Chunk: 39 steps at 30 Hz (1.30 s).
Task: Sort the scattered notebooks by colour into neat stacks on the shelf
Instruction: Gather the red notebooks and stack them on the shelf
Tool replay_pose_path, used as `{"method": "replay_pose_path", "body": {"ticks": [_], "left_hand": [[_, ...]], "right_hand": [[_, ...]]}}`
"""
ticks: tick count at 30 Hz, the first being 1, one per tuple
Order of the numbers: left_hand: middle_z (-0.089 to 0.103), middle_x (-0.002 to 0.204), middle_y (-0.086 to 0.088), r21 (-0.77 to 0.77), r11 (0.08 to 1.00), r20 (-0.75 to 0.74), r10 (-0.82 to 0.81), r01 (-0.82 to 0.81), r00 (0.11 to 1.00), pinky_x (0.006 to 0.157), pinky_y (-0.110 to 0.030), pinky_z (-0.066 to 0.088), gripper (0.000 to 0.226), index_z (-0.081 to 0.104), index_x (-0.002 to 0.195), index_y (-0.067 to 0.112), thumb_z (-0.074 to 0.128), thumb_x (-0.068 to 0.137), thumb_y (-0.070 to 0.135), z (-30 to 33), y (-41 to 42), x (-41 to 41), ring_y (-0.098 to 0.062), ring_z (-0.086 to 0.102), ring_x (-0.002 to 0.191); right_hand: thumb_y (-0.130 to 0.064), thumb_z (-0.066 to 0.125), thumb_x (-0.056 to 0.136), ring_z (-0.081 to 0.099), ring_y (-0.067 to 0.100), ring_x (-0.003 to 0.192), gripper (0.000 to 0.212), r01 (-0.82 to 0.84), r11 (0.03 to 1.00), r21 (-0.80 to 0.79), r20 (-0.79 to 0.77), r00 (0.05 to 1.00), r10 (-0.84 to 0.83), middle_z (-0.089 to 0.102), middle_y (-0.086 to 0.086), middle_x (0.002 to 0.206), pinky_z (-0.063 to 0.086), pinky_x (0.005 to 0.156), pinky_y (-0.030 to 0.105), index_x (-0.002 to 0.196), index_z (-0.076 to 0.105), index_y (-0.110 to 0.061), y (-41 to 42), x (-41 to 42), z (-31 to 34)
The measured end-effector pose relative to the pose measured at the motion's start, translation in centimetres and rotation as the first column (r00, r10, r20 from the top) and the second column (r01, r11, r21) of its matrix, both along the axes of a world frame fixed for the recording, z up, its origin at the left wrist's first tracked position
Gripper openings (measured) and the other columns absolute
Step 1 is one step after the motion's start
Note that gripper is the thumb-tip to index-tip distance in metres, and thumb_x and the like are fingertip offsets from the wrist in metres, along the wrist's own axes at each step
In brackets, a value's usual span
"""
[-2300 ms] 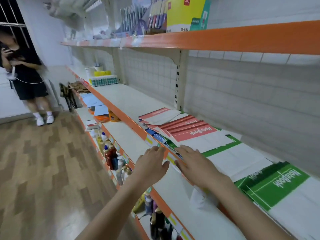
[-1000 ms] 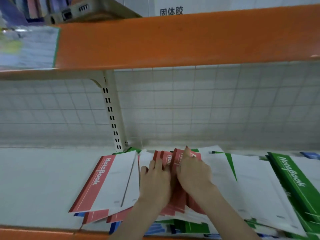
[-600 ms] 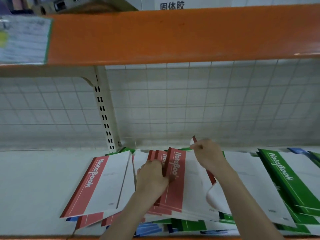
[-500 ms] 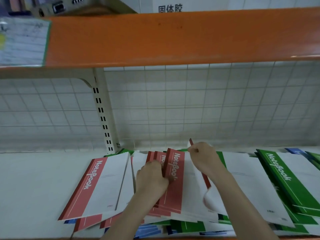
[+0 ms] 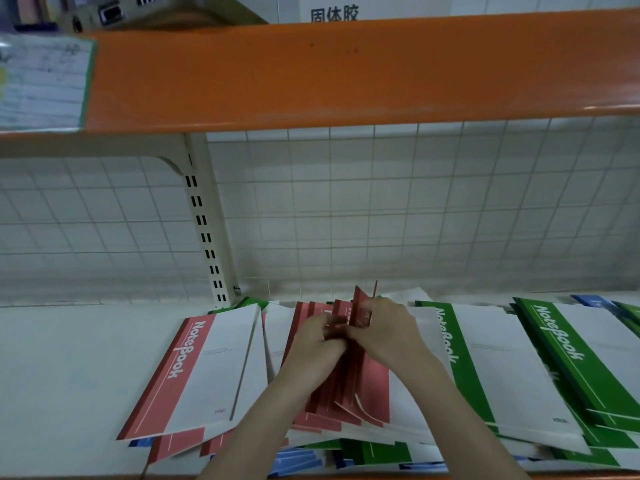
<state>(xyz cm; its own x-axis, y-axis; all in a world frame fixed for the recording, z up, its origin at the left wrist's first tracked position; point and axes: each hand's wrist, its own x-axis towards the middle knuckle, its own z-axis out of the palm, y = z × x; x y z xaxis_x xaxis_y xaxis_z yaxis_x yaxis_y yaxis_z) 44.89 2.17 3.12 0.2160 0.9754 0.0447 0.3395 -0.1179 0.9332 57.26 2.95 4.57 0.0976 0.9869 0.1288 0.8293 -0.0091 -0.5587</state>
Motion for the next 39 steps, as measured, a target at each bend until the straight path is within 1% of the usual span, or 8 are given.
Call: {"method": "replay_pose_path", "body": {"ticks": [3, 6, 11, 22, 26, 30, 35, 39], "left_hand": [[0.07, 0.1, 0.0, -0.009, 0.998, 0.075, -0.065, 0.066, 0.995, 0.078, -0.017, 0.052, 0.055, 0.061, 0.114, 0.021, 0.038, 0.081, -0.016, 0.1, 0.2, -0.5, -0.008, 0.066, 0.092], [0.065, 0.104, 0.004, 0.275, 0.96, -0.269, 0.131, -0.054, 0.954, 0.079, -0.011, 0.044, 0.041, 0.063, 0.114, 0.017, 0.042, 0.087, -0.006, -0.1, 0.3, -1.2, -0.01, 0.06, 0.101], [0.058, 0.108, -0.002, 0.393, 0.919, -0.623, 0.242, 0.031, 0.743, 0.084, -0.021, 0.041, 0.027, 0.061, 0.116, 0.015, 0.044, 0.094, 0.014, -1.1, -0.2, -0.6, -0.019, 0.051, 0.106], [0.065, 0.102, -0.004, -0.111, 0.99, 0.269, 0.118, -0.091, 0.956, 0.065, -0.019, 0.054, 0.054, 0.052, 0.121, 0.008, 0.029, 0.083, -0.021, 0.3, 0.4, -1.1, -0.01, 0.066, 0.081], [0.063, 0.105, 0.0, 0.274, 0.949, -0.306, 0.239, -0.155, 0.921, 0.078, -0.016, 0.05, 0.035, 0.06, 0.116, 0.011, 0.047, 0.087, -0.004, -0.7, -0.2, -1.9, -0.011, 0.061, 0.093], [0.061, 0.095, -0.004, 0.27, 0.954, -0.533, 0.259, -0.129, 0.805, 0.079, -0.031, 0.052, 0.019, 0.054, 0.105, 0.009, 0.049, 0.087, 0.005, -0.9, -1.2, -1.3, -0.021, 0.057, 0.095], [0.063, 0.106, 0.002, 0.092, 0.953, -0.124, 0.298, -0.289, 0.946, 0.079, -0.017, 0.05, 0.034, 0.057, 0.116, 0.014, 0.055, 0.085, 0.001, 0.1, -0.5, -1.6, -0.01, 0.06, 0.095], [0.065, 0.114, -0.004, -0.229, 0.963, 0.306, 0.212, -0.144, 0.928, 0.088, -0.028, 0.051, 0.03, 0.056, 0.125, 0.016, 0.052, 0.095, 0.02, 1.1, -1.0, -1.1, -0.015, 0.064, 0.103]], "right_hand": [[-0.026, 0.058, 0.084, 0.048, 0.011, 0.062, 0.012, -0.017, 1.0, -0.004, -0.012, 1.0, 0.017, 0.049, -0.004, 0.071, 0.031, 0.05, 0.02, 0.082, 0.052, -0.016, -0.1, 0.1, 0.2], [-0.011, 0.047, 0.09, 0.047, 0.012, 0.058, 0.056, -0.052, 0.996, 0.066, -0.044, 0.997, 0.055, 0.049, 0.0, 0.066, 0.037, 0.053, 0.024, 0.141, 0.024, -0.014, -0.2, 0.5, 0.0], [-0.014, 0.041, 0.094, 0.062, 0.027, 0.087, 0.021, -0.05, 0.999, 0.023, 0.074, 0.996, 0.048, 0.063, 0.012, 0.099, 0.048, 0.071, 0.031, 0.112, 0.05, -0.008, -0.4, 0.3, 0.3], [-0.032, 0.054, 0.088, 0.058, 0.022, 0.083, 0.022, -0.08, 0.997, -0.002, 0.017, 0.997, 0.08, 0.058, 0.003, 0.087, 0.036, 0.056, 0.022, 0.1, 0.056, -0.013, -0.6, -1.5, 0.4], [-0.017, 0.044, 0.094, 0.049, 0.014, 0.061, 0.075, -0.158, 0.986, 0.06, -0.035, 0.986, 0.16, 0.051, 0.001, 0.072, 0.039, 0.063, 0.027, 0.151, -0.003, -0.026, -1.1, -1.1, 0.5], [-0.014, 0.039, 0.096, 0.049, 0.016, 0.063, 0.069, -0.185, 0.979, 0.08, -0.018, 0.982, 0.187, 0.05, 0.003, 0.072, 0.044, 0.064, 0.028, 0.151, 0.0, -0.03, -1.4, -1.1, 0.8], [-0.016, 0.043, 0.094, 0.06, 0.023, 0.092, 0.03, -0.177, 0.979, 0.103, -0.09, 0.978, 0.187, 0.064, 0.005, 0.1, 0.044, 0.079, 0.03, 0.12, 0.058, -0.017, -1.4, -1.6, 1.0], [-0.02, 0.045, 0.094, 0.059, 0.02, 0.106, 0.046, -0.163, 0.972, 0.17, -0.16, 0.969, 0.191, 0.062, 0.0, 0.119, 0.044, 0.086, 0.026, 0.14, 0.042, -0.027, -1.1, -2.5, 1.0]]}}
